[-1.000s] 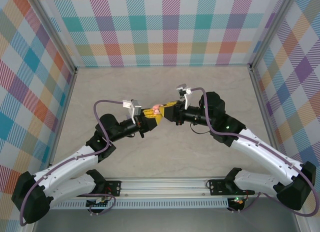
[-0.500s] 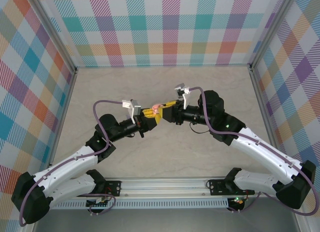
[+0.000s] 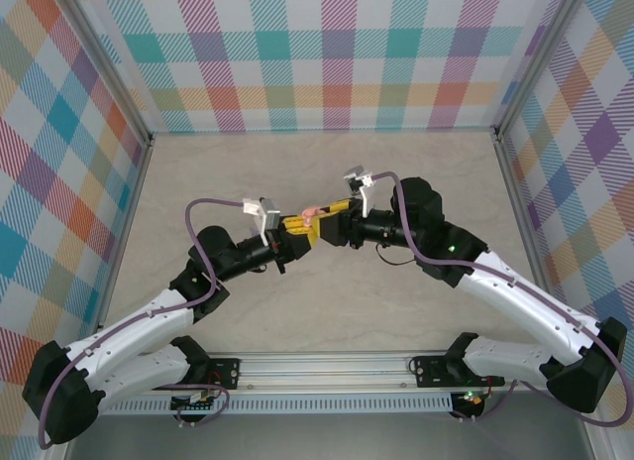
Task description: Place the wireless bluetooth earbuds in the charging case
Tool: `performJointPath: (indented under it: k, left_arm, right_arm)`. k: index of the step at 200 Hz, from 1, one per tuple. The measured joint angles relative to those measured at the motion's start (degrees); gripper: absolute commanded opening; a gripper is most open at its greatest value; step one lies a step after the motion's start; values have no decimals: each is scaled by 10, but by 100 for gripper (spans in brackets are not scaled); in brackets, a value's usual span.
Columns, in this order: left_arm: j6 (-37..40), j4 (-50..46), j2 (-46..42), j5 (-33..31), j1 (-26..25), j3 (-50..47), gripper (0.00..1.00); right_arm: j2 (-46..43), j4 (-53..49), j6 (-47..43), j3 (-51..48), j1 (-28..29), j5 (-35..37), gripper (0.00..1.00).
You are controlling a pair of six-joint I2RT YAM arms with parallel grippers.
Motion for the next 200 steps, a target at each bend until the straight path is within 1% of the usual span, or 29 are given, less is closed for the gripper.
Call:
performJointPath:
  k: [96, 152, 200]
  left_arm:
    - [18, -27, 0, 20, 0, 0, 16]
    - [37, -63, 0, 34, 0, 10, 16]
    - [56, -93, 0, 50, 0, 19, 16]
  right_arm:
    - [4, -49, -15, 15, 14, 21, 53]
    - [1, -75, -30, 19, 21, 36, 55]
    - [-14, -77, -35, 24, 23, 52, 55]
